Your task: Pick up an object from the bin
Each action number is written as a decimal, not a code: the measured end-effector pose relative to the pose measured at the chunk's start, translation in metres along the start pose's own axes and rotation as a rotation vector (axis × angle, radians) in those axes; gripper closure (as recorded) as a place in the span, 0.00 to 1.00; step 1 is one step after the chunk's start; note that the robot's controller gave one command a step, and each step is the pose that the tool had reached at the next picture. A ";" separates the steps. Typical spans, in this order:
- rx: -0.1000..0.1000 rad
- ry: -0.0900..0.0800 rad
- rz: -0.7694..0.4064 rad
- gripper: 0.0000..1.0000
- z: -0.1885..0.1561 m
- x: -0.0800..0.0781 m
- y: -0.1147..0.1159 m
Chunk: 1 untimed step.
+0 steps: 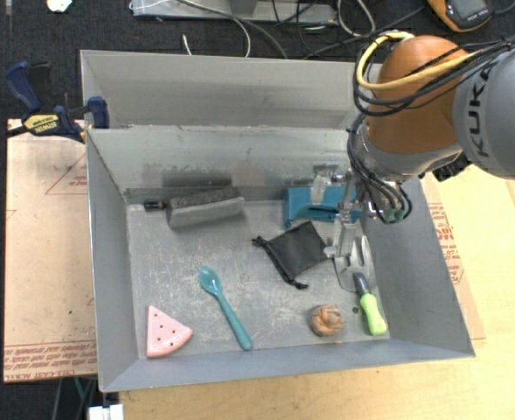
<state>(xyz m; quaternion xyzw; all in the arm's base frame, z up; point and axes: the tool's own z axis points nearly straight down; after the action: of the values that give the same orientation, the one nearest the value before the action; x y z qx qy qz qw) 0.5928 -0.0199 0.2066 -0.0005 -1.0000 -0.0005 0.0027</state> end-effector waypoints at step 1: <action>0.000 -0.007 0.000 0.00 -0.005 -0.001 0.000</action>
Offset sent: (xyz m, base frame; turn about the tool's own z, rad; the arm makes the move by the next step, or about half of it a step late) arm -0.0117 -0.0019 -0.1366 0.1589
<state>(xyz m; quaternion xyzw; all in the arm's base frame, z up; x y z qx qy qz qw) 0.5938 -0.0199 0.2116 -0.0002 -1.0000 -0.0003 -0.0010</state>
